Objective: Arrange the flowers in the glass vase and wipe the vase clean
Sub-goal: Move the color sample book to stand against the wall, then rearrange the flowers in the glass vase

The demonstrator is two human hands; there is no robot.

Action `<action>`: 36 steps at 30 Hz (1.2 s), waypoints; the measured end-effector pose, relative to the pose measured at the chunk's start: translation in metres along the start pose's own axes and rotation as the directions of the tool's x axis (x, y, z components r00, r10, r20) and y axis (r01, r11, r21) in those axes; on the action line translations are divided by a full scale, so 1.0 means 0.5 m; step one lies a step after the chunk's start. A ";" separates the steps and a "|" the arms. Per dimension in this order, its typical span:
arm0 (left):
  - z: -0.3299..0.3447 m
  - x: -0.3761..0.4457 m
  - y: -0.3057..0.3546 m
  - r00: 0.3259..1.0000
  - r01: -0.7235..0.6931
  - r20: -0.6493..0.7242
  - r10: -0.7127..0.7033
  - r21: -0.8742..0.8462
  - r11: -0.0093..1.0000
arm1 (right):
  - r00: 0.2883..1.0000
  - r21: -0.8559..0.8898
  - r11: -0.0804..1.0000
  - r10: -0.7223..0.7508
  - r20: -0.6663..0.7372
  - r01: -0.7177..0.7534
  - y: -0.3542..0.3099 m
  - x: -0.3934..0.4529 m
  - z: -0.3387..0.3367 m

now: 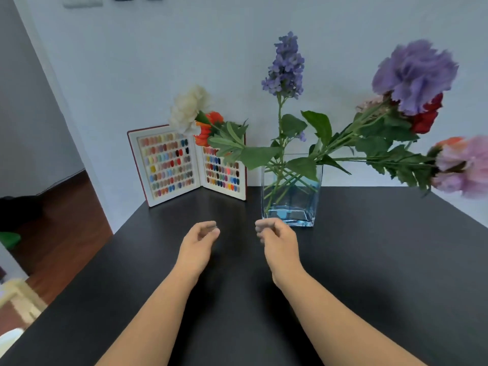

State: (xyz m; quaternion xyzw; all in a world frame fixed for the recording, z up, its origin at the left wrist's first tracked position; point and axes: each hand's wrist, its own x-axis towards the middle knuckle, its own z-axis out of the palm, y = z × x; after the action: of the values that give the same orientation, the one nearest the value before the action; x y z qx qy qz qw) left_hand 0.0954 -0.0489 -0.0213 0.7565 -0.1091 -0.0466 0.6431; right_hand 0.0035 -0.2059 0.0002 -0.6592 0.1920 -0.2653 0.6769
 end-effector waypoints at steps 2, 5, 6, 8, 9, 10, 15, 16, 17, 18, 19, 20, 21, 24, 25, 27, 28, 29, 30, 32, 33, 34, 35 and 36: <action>0.021 -0.009 0.029 0.999 0.044 0.003 -0.044 -0.162 0.986 | 0.995 0.062 0.998 -0.021 -0.093 0.027 -0.040 0.007 -0.043; 0.045 -0.015 0.075 1.000 0.009 0.009 -0.007 -0.253 0.967 | 0.970 0.116 0.989 -0.064 -0.235 0.093 -0.088 0.021 -0.111; 0.051 -0.014 0.091 1.000 -0.007 0.006 0.009 -0.267 0.964 | 0.959 0.131 0.985 -0.070 -0.276 0.110 -0.099 0.026 -0.133; 0.061 -0.006 0.121 0.999 -0.034 -0.001 0.035 -0.291 0.956 | 0.939 0.158 0.980 -0.060 -0.338 0.120 -0.115 0.040 -0.175; 0.066 0.000 0.135 0.999 -0.043 -0.003 0.044 -0.303 0.952 | 0.934 0.167 0.980 -0.042 -0.355 0.107 -0.121 0.051 -0.194; 0.071 0.006 0.148 0.999 -0.051 -0.004 0.053 -0.312 0.949 | 0.933 0.169 0.982 -0.012 -0.360 0.078 -0.126 0.063 -0.211; 0.120 0.036 0.193 0.994 -0.103 0.018 0.112 -0.268 0.958 | 0.943 0.201 0.972 0.176 -0.282 -0.122 -0.148 0.126 -0.271; 0.132 0.041 0.199 0.992 -0.113 0.017 0.122 -0.266 0.957 | 0.945 0.181 0.975 0.175 -0.278 -0.128 -0.154 0.136 -0.277; 0.144 0.047 0.205 0.991 -0.122 0.014 0.130 -0.265 0.957 | 0.948 0.163 0.979 0.163 -0.273 -0.121 -0.160 0.146 -0.281; 0.155 0.052 0.210 0.990 -0.131 0.009 0.138 -0.261 0.956 | 0.952 0.153 0.982 0.147 -0.268 -0.109 -0.166 0.156 -0.284; 0.167 0.057 0.213 0.989 -0.143 0.005 0.149 -0.247 0.958 | 0.955 0.149 0.984 0.134 -0.263 -0.097 -0.172 0.166 -0.285; 0.178 0.062 0.214 0.987 -0.155 0.002 0.159 -0.228 0.961 | 0.959 0.146 0.986 0.120 -0.256 -0.085 -0.177 0.176 -0.284; 0.189 0.068 0.213 0.986 -0.164 -0.004 0.166 -0.205 0.965 | 0.964 0.142 0.987 0.102 -0.245 -0.068 -0.181 0.184 -0.282; 0.217 0.079 0.207 0.983 -0.179 -0.064 0.170 -0.184 0.966 | 0.975 0.130 0.992 0.031 -0.222 -0.002 -0.182 0.204 -0.270; 0.224 0.084 0.206 0.980 -0.196 -0.087 0.182 -0.197 0.961 | 0.974 0.138 0.990 0.008 -0.225 0.023 -0.181 0.209 -0.264; 0.233 0.099 0.203 0.967 -0.247 -0.129 0.222 -0.230 0.941 | 0.970 0.177 0.981 -0.029 -0.242 0.074 -0.174 0.218 -0.255; 0.237 0.110 0.201 0.960 -0.270 -0.139 0.242 -0.242 0.932 | 0.967 0.198 0.976 -0.043 -0.252 0.096 -0.169 0.224 -0.250; 0.241 0.120 0.199 0.957 -0.283 -0.136 0.256 -0.245 0.927 | 0.964 0.214 0.971 -0.053 -0.259 0.111 -0.163 0.229 -0.245; 0.246 0.129 0.197 0.955 -0.291 -0.125 0.268 -0.238 0.927 | 0.963 0.224 0.967 -0.058 -0.263 0.119 -0.157 0.234 -0.240; 0.257 0.149 0.193 0.948 -0.316 -0.114 0.297 -0.212 0.925 | 0.959 0.231 0.963 -0.071 -0.275 0.138 -0.150 0.243 -0.224; 0.263 0.160 0.190 0.944 -0.326 -0.122 0.306 -0.207 0.922 | 0.954 0.234 0.960 -0.082 -0.288 0.154 -0.150 0.247 -0.214; 0.267 0.169 0.190 0.941 -0.334 -0.135 0.311 -0.205 0.920 | 0.947 0.235 0.956 -0.097 -0.306 0.174 -0.151 0.251 -0.206; 0.270 0.175 0.191 0.939 -0.336 -0.151 0.310 -0.203 0.920 | 0.938 0.238 0.950 -0.116 -0.325 0.200 -0.153 0.256 -0.198; 0.272 0.182 0.191 0.938 -0.335 -0.168 0.302 -0.221 0.916 | 0.929 0.243 0.943 -0.135 -0.345 0.227 -0.155 0.260 -0.191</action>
State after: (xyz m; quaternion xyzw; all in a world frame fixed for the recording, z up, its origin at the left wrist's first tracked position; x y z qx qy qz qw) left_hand 0.1451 -0.2144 0.0561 0.6444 -0.1822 0.0952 0.7366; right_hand 0.0393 -0.3601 0.0836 -0.5200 0.1988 -0.4558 0.6945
